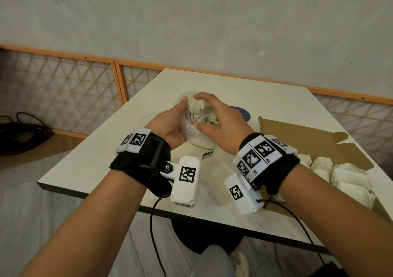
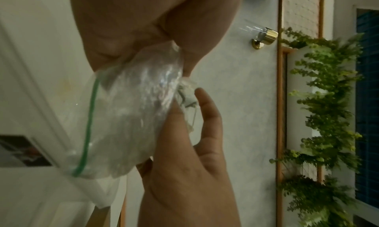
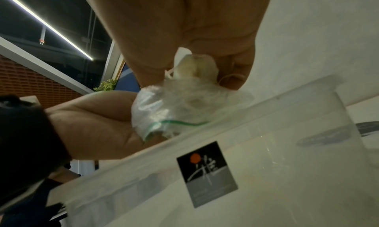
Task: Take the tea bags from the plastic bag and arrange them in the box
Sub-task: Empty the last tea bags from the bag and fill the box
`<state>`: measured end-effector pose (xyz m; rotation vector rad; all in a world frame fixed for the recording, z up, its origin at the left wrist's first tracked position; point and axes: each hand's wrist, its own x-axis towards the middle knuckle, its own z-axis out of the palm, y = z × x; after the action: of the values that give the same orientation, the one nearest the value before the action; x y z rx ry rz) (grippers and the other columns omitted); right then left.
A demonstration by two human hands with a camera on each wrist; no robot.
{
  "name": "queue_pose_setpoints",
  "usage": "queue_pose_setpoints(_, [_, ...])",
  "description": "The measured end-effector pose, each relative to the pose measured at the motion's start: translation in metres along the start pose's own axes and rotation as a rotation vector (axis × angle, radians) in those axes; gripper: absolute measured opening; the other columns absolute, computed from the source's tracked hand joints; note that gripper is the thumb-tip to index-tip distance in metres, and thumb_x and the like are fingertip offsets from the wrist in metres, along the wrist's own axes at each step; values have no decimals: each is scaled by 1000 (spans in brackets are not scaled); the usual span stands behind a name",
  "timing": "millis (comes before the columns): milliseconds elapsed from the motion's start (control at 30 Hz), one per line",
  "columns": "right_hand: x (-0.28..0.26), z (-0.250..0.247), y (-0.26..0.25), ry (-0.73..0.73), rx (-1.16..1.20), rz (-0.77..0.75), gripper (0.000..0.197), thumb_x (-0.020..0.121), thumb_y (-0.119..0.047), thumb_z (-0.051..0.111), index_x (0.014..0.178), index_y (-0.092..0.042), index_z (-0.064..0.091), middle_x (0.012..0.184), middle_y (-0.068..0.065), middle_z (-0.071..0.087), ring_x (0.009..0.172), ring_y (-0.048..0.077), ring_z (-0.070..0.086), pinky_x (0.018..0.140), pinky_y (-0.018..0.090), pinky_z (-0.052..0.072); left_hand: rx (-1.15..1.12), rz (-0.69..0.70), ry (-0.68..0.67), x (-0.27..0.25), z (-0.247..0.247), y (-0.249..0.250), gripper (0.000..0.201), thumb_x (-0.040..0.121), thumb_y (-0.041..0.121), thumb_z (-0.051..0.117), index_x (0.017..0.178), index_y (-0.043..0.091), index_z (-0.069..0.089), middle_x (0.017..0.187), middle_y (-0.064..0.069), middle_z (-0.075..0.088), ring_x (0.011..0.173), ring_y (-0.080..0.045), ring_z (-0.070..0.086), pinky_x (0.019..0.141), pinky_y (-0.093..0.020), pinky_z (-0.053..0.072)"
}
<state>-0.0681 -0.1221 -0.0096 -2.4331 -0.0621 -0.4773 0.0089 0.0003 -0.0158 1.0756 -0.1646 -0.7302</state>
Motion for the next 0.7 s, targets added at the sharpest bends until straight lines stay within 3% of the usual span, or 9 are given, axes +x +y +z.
queue_pose_setpoints(100, [0, 5, 3, 50, 58, -20, 45, 85, -32, 62, 126, -40, 45, 107, 0, 50, 92, -1, 48, 78, 2, 35, 35, -16, -2, -1, 2, 6, 50, 100, 45, 35, 125, 9, 58, 109, -10, 70, 90, -23, 70, 73, -34, 58])
queue_pose_setpoints(233, [-1, 12, 5, 197, 179, -4, 23, 86, -34, 61, 108, -35, 55, 101, -5, 41, 85, -12, 45, 72, -4, 33, 173, 4, -60, -7, 8, 13, 38, 97, 42, 47, 114, 12, 63, 100, -7, 70, 85, -20, 70, 76, -35, 57])
queue_pose_setpoints(400, [7, 11, 3, 274, 184, -24, 3, 91, -28, 54, 91, -25, 53, 100, 2, 46, 80, -11, 44, 70, 0, 33, 98, 63, -47, -5, 11, 9, 51, 99, 47, 36, 121, 7, 59, 121, -15, 64, 102, -26, 66, 79, -36, 56])
queue_pose_setpoints(500, [11, 4, 3, 314, 237, -37, 8, 95, -25, 47, 90, -20, 46, 86, 0, 51, 70, 5, 45, 63, 13, 35, -8, 81, -8, -2, 7, 6, 57, 100, 48, 29, 122, 4, 58, 121, -17, 64, 107, -30, 65, 82, -39, 55])
queue_pose_setpoints(600, [14, -4, 3, 394, 291, -12, 10, 97, -21, 43, 91, -14, 40, 75, -8, 46, 64, 8, 43, 59, 16, 35, -121, 79, 26, -3, 3, 1, 49, 99, 49, 33, 110, 5, 54, 111, -16, 66, 91, -28, 68, 77, -40, 55])
queue_pose_setpoints(700, [14, -8, 3, 312, 259, -11, 8, 96, -25, 46, 99, -19, 42, 81, -9, 54, 65, 5, 50, 63, 20, 41, -63, 78, -56, -8, 1, -5, 52, 96, 45, 45, 127, 4, 49, 122, -15, 61, 103, -27, 64, 93, -41, 51])
